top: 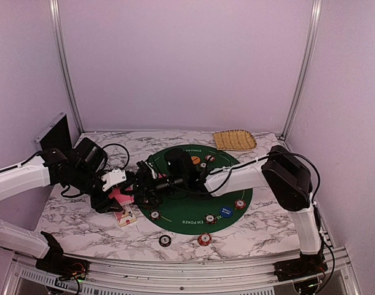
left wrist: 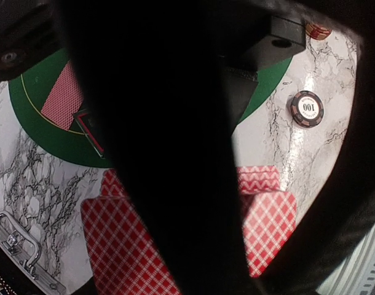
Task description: Distribute texas hold em gaming equipment
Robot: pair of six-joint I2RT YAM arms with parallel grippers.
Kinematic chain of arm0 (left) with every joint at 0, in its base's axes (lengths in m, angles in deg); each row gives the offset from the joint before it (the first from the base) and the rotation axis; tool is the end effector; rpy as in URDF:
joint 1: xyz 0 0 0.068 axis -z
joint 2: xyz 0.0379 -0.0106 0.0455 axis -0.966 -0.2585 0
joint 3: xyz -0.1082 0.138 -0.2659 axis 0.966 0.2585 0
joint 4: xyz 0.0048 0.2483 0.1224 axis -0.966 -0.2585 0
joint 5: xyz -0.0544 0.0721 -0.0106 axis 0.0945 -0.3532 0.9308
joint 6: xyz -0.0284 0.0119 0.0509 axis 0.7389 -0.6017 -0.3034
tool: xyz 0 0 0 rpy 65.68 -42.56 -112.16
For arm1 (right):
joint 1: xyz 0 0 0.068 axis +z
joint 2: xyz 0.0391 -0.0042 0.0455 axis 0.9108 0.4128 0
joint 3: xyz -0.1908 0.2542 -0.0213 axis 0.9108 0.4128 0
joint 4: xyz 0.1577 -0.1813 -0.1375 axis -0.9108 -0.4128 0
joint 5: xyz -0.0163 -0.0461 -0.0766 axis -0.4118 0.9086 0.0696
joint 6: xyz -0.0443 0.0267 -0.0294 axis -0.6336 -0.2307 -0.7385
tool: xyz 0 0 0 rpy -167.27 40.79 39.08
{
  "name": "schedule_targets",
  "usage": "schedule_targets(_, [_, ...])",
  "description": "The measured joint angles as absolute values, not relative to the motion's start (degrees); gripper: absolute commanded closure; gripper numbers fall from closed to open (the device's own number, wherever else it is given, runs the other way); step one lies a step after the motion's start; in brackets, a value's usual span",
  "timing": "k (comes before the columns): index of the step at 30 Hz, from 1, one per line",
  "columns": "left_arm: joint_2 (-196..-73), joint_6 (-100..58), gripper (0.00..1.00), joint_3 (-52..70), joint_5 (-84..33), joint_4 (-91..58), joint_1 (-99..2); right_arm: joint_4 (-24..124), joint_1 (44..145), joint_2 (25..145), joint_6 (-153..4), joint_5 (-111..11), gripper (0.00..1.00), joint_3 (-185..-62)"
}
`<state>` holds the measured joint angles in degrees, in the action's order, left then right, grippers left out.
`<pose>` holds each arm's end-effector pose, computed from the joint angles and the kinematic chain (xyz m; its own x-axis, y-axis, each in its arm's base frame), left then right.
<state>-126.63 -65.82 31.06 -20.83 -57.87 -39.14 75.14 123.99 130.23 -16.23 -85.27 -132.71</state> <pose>0.1834 -0.1449 0.2812 -0.1979 0.8050 -0.5593 0.9342 0.3277 0.1411 0.2587 0.4768 0.2070 -0.9395 -0.2582 -0.2251 -0.2682 0.1455 0.9523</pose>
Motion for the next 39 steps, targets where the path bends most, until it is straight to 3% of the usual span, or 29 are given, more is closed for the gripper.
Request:
schedule_targets(15, [-126.6,-65.6,0.95,30.3,-20.3,-57.8,-39.2,76.7,126.1,137.7,-11.2,-86.9,0.14,-142.3])
schedule_targets(39, [-126.7,-65.6,0.96,30.3,-20.4,-58.0,-39.2,78.7,125.2,137.1,-9.4,-85.0,0.47,-139.6])
